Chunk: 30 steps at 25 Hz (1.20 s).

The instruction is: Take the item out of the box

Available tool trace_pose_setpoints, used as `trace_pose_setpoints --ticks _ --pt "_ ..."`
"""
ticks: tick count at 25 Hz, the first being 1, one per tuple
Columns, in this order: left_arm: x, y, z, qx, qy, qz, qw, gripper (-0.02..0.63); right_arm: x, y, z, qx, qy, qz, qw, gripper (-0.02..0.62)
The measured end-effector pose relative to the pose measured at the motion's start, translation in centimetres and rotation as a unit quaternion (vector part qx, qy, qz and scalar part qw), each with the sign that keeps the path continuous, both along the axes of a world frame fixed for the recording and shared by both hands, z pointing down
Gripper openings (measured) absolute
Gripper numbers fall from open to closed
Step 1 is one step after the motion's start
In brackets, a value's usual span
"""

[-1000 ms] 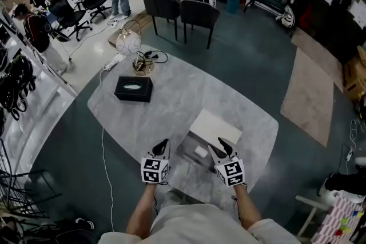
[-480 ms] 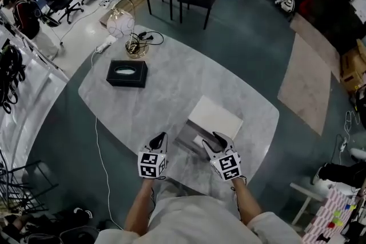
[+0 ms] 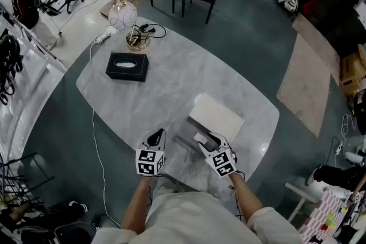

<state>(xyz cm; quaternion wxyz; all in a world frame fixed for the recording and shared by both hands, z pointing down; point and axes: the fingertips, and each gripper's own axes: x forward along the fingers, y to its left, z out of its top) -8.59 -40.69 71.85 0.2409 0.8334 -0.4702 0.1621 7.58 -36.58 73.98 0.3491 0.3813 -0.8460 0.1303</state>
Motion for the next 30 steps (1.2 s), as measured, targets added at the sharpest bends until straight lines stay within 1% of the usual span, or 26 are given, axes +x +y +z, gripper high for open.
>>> trace_pose_setpoints --ticks 7,18,24,30 --pt "-0.9 0.1 0.1 -0.001 0.000 -0.012 0.9999 0.017 -0.6 0.4 4.3 -0.044 0.030 -0.034 0.998 0.216" --pt "-2.0 1.0 0.2 -0.004 -0.003 -0.025 0.9997 0.017 -0.6 0.6 8.2 -0.090 0.086 -0.057 0.991 0.219" --pt "-2.6 1.2 0.2 -0.006 -0.003 -0.033 0.9994 0.017 -0.3 0.4 9.8 -0.102 0.114 -0.054 0.987 0.221" --pt "-2.8 1.7 0.4 -0.008 -0.001 -0.036 0.9993 0.017 0.2 0.4 11.3 -0.118 0.130 -0.047 0.983 0.213"
